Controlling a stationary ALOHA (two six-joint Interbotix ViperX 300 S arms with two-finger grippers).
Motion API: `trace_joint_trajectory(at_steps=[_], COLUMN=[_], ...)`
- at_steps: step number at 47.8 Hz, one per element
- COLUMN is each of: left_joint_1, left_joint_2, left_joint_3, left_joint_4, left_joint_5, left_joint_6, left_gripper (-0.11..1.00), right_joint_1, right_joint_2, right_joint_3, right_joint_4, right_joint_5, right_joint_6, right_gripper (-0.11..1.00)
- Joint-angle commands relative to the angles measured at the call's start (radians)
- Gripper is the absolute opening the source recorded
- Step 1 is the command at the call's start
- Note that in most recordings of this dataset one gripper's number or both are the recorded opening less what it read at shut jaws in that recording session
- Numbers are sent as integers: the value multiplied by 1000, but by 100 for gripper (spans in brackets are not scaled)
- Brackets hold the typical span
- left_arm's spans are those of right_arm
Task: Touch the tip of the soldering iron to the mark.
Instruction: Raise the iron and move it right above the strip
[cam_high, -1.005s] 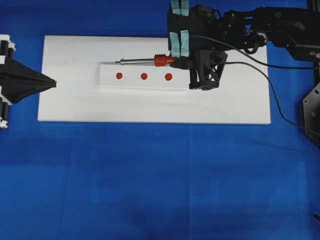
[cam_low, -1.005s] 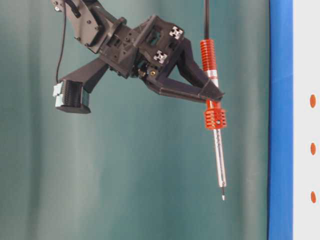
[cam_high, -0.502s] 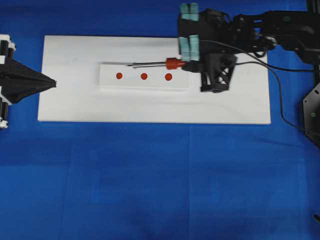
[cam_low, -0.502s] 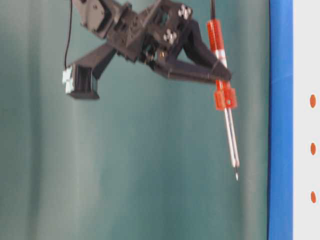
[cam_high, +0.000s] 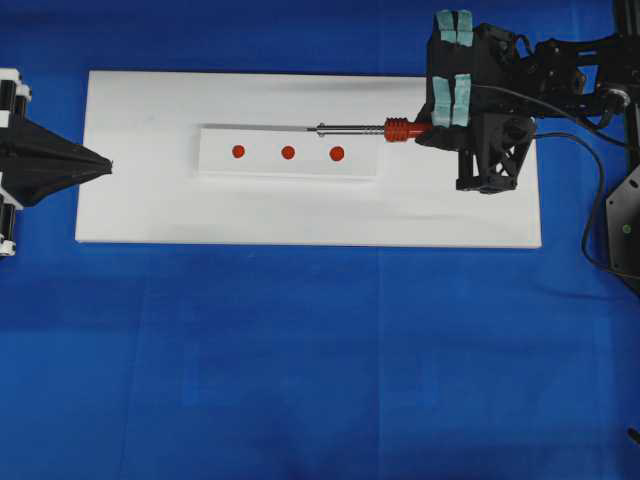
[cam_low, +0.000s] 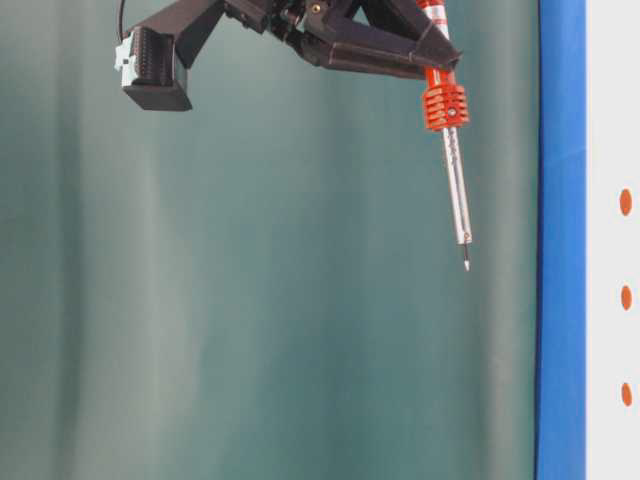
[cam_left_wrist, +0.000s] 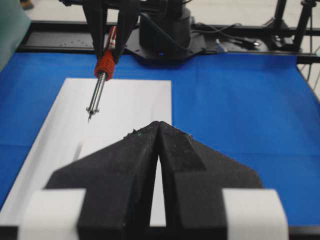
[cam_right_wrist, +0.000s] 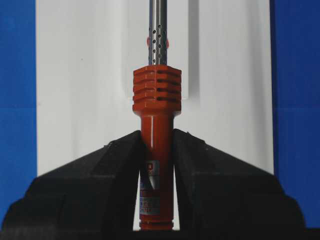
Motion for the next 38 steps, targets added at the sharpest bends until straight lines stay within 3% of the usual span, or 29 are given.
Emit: trace_joint_trajectory(at_steps=[1, 38], left_joint_1=[0, -2], left_joint_2=[3, 3], left_joint_3=[-9, -9], left_joint_4=[0, 0], left_joint_5=[-11, -11], left_joint_6=[-2, -2], left_gripper=[0, 0], right_joint_1=[0, 0], right_joint_2=[-9, 11], right_joint_3=[-14, -21], right_joint_4=[-6, -17], right_joint_5=[-8, -15], right_joint_6=[2, 3], right_gripper=[6, 6])
